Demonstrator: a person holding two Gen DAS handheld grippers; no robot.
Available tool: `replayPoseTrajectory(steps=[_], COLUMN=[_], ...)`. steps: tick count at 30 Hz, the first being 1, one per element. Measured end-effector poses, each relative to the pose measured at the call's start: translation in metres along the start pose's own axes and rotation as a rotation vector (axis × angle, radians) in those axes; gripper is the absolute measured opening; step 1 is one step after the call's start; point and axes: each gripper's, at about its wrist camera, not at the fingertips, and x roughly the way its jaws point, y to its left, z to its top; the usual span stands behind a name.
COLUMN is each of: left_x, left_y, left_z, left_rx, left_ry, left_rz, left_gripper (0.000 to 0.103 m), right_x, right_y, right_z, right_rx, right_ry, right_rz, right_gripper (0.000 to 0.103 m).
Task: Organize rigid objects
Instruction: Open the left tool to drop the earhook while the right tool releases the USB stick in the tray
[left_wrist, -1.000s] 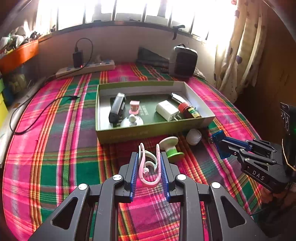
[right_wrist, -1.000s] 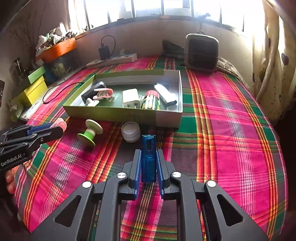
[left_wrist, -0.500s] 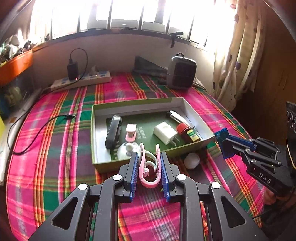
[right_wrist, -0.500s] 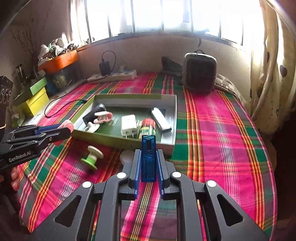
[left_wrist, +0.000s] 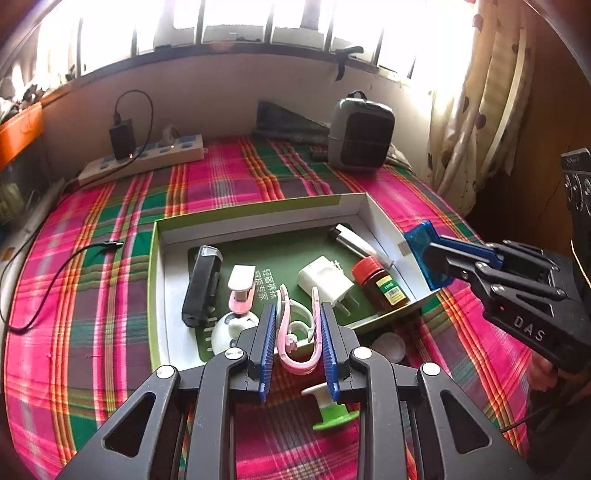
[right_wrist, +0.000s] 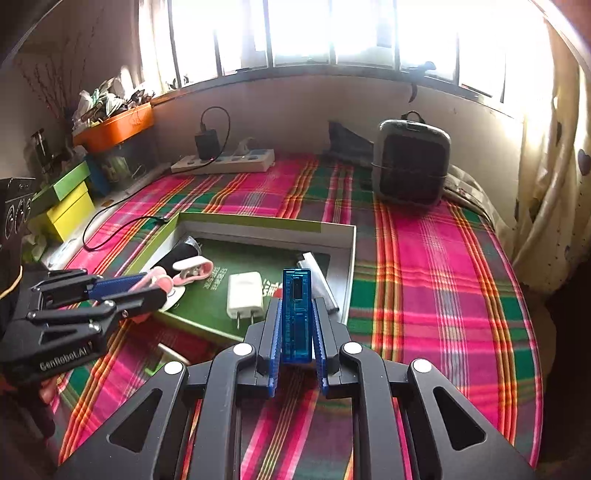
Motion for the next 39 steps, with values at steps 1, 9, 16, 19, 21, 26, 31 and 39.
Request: replayPoseTrajectory(steps=[1, 9, 16, 19, 21, 26, 31, 39], left_x=[0.002, 0.023, 0.034, 0.037, 0.038, 0.042, 0.043, 0.044], left_y=[0.000, 0.002, 0.004, 0.003, 0.003, 0.005, 0.006, 0.008], left_z=[0.001, 0.005, 0.007, 0.006, 0.006, 0.005, 0.005, 0.005], left_rx=[0.000, 0.001, 0.000, 0.000, 0.001, -0.006, -0.012, -0.022], left_ry=[0.005, 0.038, 0.060, 0.067, 0.069, 0.080, 0.080, 0.080], left_rz=[0.001, 0.012, 0.020, 0.019, 0.019, 0.015, 0.009, 0.001], left_gripper=[0.022, 0.022, 0.022, 0.022, 0.022, 0.022, 0.022, 0.022], right_x=[0.005, 0.034, 0.048, 0.054, 0.057, 0.062, 0.065, 0.068], right_y=[-0.001, -0.013, -0.024, -0.027, -0.029, -0.032, -0.032, -0.034], right_z=[0.002, 0.014, 0.018, 0.018, 0.018, 0.017, 0.014, 0.013], right_rx=[-0.001, 0.022, 0.059, 0.071, 0.077, 0.091, 0.092, 0.098], right_ry=[0.005, 0.043, 0.060, 0.073, 0.079, 0.089, 0.096, 0.101], right_rz=[0.002, 0.023, 0.073, 0.092, 0.096, 0.104, 0.098, 0.098], right_gripper=[0.017, 0.017, 0.017, 0.017, 0.017, 0.017, 0.017, 0.017])
